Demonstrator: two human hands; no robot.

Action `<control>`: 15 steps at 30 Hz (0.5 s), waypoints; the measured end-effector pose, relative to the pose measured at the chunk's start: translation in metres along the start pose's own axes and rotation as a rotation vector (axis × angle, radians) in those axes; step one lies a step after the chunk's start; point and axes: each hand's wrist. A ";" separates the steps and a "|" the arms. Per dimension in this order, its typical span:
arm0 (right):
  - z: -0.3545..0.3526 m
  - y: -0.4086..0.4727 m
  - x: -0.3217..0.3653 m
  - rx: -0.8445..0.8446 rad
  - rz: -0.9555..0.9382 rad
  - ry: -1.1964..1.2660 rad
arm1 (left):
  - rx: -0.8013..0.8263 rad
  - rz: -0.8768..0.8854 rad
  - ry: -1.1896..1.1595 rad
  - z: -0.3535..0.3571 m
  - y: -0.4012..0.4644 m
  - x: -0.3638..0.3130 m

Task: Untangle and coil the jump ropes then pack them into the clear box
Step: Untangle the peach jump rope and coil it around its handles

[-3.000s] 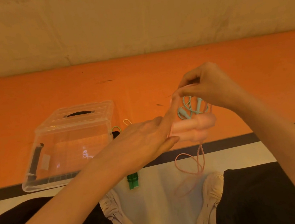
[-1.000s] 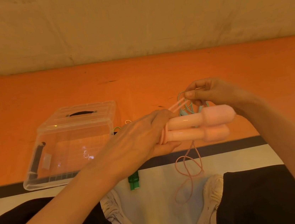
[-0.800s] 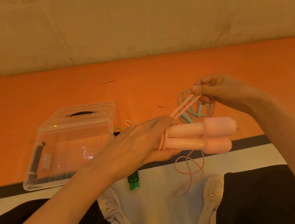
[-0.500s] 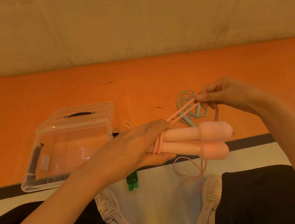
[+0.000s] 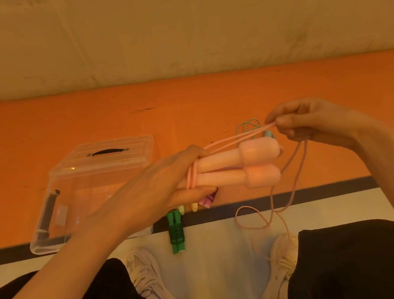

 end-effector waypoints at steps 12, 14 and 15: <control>0.004 0.008 -0.004 -0.221 0.030 -0.031 | -0.113 0.111 -0.174 0.003 0.000 -0.005; 0.002 0.008 -0.007 -0.157 0.016 -0.002 | -0.195 0.158 -0.219 0.005 0.001 -0.002; 0.000 0.007 -0.008 -0.112 -0.006 0.026 | -0.244 0.172 -0.244 0.004 0.001 0.000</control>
Point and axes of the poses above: each hand's wrist, its own y-axis towards the middle knuckle, its own z-axis out of the palm, x = y × z, and after that the axes turned 12 degrees about z, right-handed
